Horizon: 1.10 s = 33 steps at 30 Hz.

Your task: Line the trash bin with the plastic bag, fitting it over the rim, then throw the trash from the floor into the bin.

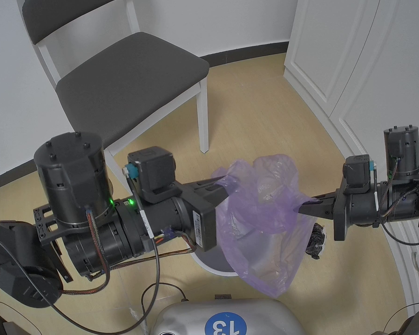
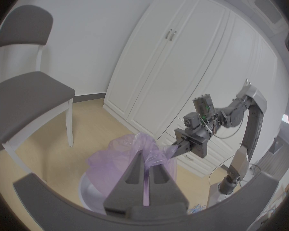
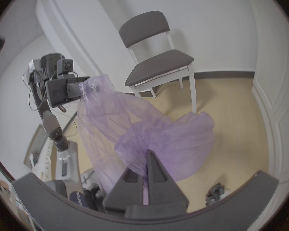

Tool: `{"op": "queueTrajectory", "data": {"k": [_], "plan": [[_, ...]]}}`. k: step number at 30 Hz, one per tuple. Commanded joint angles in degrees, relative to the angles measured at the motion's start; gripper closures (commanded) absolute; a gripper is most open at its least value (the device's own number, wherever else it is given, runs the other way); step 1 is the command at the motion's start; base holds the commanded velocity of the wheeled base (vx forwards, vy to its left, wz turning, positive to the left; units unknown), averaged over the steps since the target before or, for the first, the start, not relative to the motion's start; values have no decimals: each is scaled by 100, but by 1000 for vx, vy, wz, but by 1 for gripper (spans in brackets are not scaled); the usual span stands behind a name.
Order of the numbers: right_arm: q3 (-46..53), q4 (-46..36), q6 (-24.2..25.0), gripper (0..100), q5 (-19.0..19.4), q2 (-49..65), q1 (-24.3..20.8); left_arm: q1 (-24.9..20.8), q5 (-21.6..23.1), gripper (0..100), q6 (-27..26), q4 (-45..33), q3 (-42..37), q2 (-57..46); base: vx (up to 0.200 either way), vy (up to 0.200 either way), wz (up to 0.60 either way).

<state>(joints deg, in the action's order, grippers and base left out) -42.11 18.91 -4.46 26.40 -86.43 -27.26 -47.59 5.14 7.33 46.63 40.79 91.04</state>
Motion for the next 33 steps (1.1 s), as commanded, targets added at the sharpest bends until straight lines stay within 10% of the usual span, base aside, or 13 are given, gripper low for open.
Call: {"op": "queueTrajectory", "data": {"k": [1,16,33], "plan": [[818,1071,525,100,93,100,-219,66,-84,100,375,619,-221,309,0,0,0],[1231,1642,912,100,23,-137,-930,277,-66,100,348,883,-1135,-464,0,0,0],[1214,3602,1387,100,-92,-1833,-684,839,-40,100,612,1560,-1328,133,0,0,0]]}}
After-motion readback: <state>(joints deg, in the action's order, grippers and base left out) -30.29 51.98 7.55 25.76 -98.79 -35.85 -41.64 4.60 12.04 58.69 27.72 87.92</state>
